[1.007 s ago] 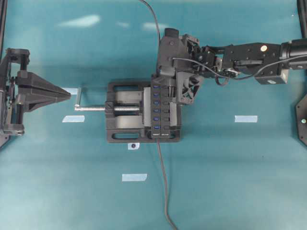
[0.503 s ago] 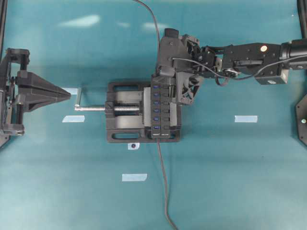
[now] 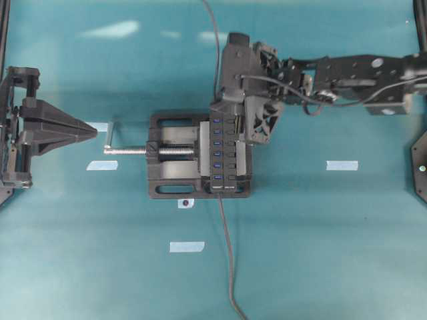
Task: Insert the USB into the front port of the fixed hub.
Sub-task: 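Lift the USB plug and carry it along the hub's front face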
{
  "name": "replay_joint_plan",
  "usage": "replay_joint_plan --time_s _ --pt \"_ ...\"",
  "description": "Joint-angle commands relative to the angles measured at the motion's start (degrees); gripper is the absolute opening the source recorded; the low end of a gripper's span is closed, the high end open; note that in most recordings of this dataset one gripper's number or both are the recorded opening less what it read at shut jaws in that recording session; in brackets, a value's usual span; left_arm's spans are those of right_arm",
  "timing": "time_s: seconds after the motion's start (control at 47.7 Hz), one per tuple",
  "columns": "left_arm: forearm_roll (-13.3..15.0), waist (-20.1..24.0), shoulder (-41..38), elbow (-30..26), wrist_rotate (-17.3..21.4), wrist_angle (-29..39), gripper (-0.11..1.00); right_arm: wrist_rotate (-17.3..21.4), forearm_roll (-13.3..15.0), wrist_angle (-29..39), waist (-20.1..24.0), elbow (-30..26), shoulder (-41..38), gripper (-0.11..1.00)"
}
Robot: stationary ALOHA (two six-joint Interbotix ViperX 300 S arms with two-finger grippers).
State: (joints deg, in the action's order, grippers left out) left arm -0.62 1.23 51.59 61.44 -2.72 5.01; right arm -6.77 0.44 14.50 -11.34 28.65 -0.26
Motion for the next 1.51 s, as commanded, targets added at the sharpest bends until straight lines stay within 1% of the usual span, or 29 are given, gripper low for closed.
replay_joint_plan --time_s 0.0,0.147,0.273,0.566,1.09,1.174,1.405,1.489 --pt "-0.09 0.18 -0.18 -0.88 -0.09 -0.62 0.00 -0.09 -0.09 3.08 0.79 -2.90 3.25 0.09" --pt "0.00 0.18 -0.09 -0.97 -0.09 -0.62 0.00 0.26 -0.18 7.65 2.02 -4.39 4.22 0.08" --pt "-0.09 0.18 0.18 -0.97 -0.09 -0.62 0.00 1.32 -0.79 8.96 3.25 -4.66 4.48 0.08" --pt "-0.09 0.18 1.49 -0.53 -0.09 -0.70 0.00 4.22 -0.88 8.70 5.19 -4.66 4.75 0.08" --pt "-0.09 0.18 1.76 -0.26 -0.09 -0.88 0.00 4.75 -0.97 8.09 7.65 -4.66 6.42 0.08" --pt "-0.09 0.18 1.93 -0.18 -0.09 -0.97 0.00 4.83 -1.76 8.09 8.09 -4.75 6.42 0.08" --pt "-0.09 0.18 2.99 0.18 -0.18 -1.76 0.00 4.83 -5.10 8.00 9.84 -4.75 6.50 0.08" --pt "-0.09 0.18 3.16 0.53 -0.09 -2.29 0.00 6.42 -5.27 8.00 10.55 -4.31 6.42 0.08"
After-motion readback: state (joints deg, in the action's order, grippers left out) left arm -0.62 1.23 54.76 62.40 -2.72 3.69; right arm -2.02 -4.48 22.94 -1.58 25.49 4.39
